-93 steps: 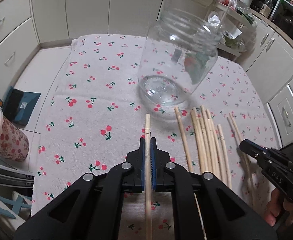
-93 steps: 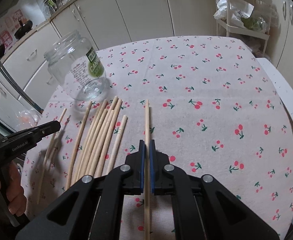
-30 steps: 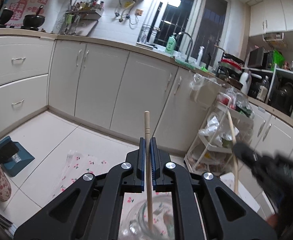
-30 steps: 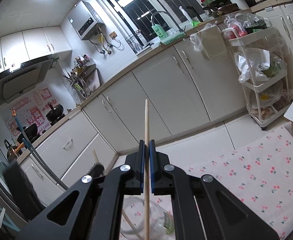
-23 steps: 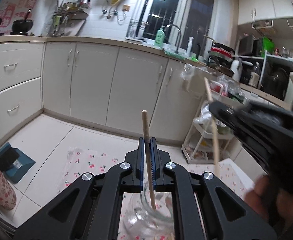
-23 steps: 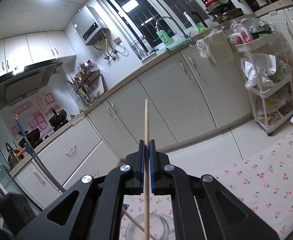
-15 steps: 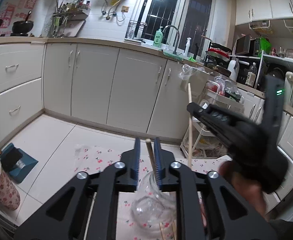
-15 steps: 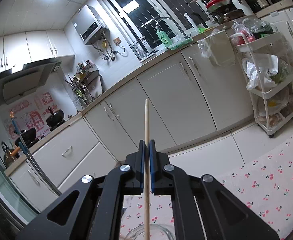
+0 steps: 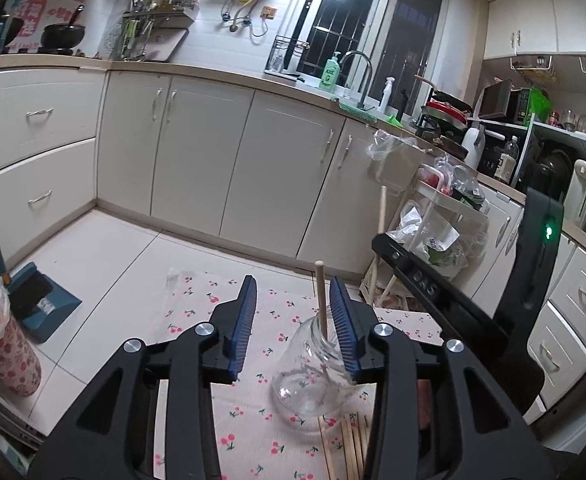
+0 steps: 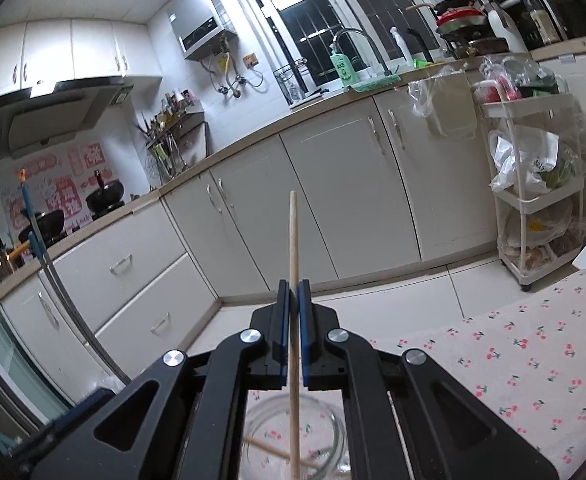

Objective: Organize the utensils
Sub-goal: 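Open the left tool to drop its stick into the jar while the right tool drops its stick, then grasp another wooden stick with the right tool while the left tool grasps one too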

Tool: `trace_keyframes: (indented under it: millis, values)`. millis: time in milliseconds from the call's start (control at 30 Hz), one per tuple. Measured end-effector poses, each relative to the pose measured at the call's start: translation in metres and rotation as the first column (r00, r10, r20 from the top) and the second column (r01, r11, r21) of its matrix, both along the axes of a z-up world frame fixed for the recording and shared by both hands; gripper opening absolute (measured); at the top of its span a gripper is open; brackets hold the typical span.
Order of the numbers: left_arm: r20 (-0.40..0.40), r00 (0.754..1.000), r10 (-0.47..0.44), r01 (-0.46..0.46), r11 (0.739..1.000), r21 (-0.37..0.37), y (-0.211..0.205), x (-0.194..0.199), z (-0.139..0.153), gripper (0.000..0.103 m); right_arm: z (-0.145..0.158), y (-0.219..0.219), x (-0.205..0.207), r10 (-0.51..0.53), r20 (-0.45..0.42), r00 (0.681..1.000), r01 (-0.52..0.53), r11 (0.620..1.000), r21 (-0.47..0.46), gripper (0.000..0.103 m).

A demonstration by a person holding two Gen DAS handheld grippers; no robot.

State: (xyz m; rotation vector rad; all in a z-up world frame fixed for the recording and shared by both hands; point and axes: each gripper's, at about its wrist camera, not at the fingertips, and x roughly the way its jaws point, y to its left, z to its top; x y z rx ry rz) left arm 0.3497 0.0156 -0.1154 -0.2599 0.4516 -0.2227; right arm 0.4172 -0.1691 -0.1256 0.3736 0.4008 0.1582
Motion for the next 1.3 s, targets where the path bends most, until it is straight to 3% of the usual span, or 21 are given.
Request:
trace_keyframes:
  millis: [233,333,567,833,967,1233,1300]
  values:
    - [-0.006,1.000,0.010,-0.010,1.000,0.008,0.009,-0.028,0.021,0.046,0.002,0.007,-0.030,0.045,-0.061,0.997,-0.049,0.997,-0.068,0.007]
    - [-0.009,1.000,0.017,-0.017,1.000,0.006,0.013,-0.047,0.031,0.050,0.006,0.004,-0.050,0.045,-0.084,0.995,-0.051,0.997,-0.063,0.035]
    - [-0.027,0.999,0.019,-0.019,1.000,0.021,0.016,-0.094,0.050,0.061,0.028,-0.021,-0.124,0.006,-0.096,0.995,-0.011,0.999,-0.048,0.042]
    - [-0.059,0.997,0.042,-0.035,0.994,0.107,0.016,-0.173,0.044,0.072,0.013,-0.066,-0.252,-0.136,-0.232,0.963,0.110,0.986,-0.121,0.046]
    - [-0.087,0.996,0.034,-0.020,0.988,0.155,0.007,-0.202,0.036,0.075,0.008,-0.071,-0.288,-0.150,-0.273,0.950,0.116,0.984,-0.136,0.048]
    - [-0.141,0.990,0.023,0.009,0.976,0.218,-0.010,-0.234,0.028,0.077,0.001,-0.057,-0.301,-0.116,-0.321,0.940,0.073,0.987,-0.143,0.048]
    - [-0.150,0.988,0.021,0.017,0.969,0.245,-0.015,-0.233,0.025,0.078,-0.005,-0.052,-0.291,-0.104,-0.343,0.933,0.057,0.988,-0.143,0.043]
